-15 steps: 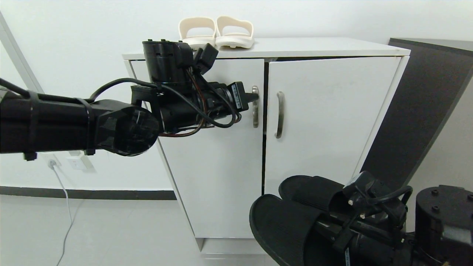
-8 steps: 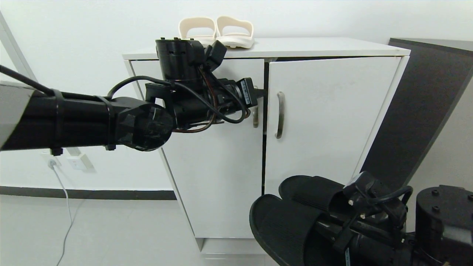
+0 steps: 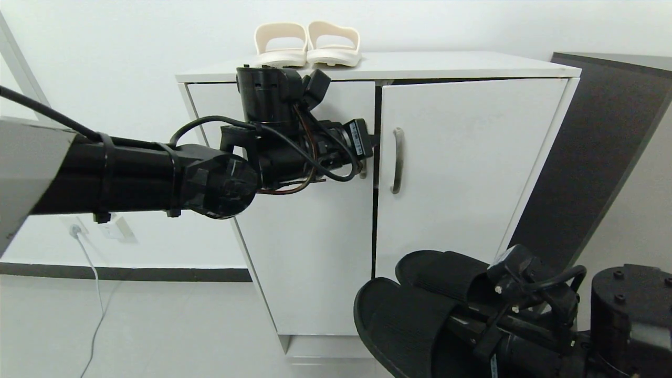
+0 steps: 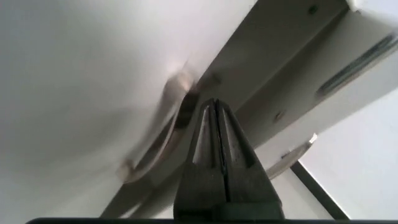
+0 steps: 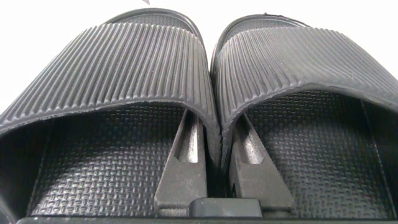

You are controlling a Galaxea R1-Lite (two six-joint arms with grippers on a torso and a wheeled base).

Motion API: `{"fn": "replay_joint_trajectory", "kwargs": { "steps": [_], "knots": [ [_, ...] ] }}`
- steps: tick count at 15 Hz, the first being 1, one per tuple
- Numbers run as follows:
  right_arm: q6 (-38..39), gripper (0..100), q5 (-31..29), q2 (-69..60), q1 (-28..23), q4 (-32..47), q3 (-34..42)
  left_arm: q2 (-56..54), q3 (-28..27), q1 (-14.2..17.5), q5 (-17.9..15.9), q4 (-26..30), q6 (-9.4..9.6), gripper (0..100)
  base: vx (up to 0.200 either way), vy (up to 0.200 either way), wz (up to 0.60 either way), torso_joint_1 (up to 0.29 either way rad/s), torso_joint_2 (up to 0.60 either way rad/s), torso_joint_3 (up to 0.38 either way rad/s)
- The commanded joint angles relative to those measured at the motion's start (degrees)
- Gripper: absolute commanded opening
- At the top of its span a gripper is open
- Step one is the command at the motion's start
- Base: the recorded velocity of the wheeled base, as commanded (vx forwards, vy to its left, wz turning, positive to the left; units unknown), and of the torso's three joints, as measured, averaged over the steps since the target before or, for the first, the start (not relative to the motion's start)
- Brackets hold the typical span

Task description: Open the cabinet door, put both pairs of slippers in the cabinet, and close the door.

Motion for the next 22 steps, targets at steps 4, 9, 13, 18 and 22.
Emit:
{"fn": "replay_joint_trajectory", "kwargs": {
  "steps": [4, 9, 13, 18, 22],
  "knots": [
    [-0.10, 0, 1.37, -0.03, 0.71, -0.09, 0.94, -5.35, 14.52, -6.38, -0.17, -13.53, -0.06, 0, -0.200, 0.000, 0.00, -0.001, 0.00, 0.001],
    [-0.19, 0, 1.37, -0.56, 0.80, -0.09, 1.38, -10.27, 21.20, -1.90, -0.08, -16.69, 0.12, 0, -0.120, 0.000, 0.00, 0.001, 0.00, 0.001],
    [-0.19, 0, 1.28, -0.64, 0.80, -0.17, 1.29, -18.97, 29.90, 4.69, -0.26, -16.51, 0.12, 0, 0.000, 0.000, 0.00, 0.000, 0.00, 0.000],
    [-0.19, 0, 1.28, -0.47, 0.71, -0.17, 1.03, -38.40, 48.97, 11.11, -0.08, -14.76, 0.73, 0, 0.000, 0.000, 0.00, 0.000, 0.00, 0.000],
    [-0.10, 0, 1.28, -0.56, 0.18, -0.26, 1.11, -59.84, 57.23, 11.90, 2.21, 3.79, 9.87, 0, 0.000, 0.000, 0.00, 0.000, 0.00, 0.000]
  ]
}}
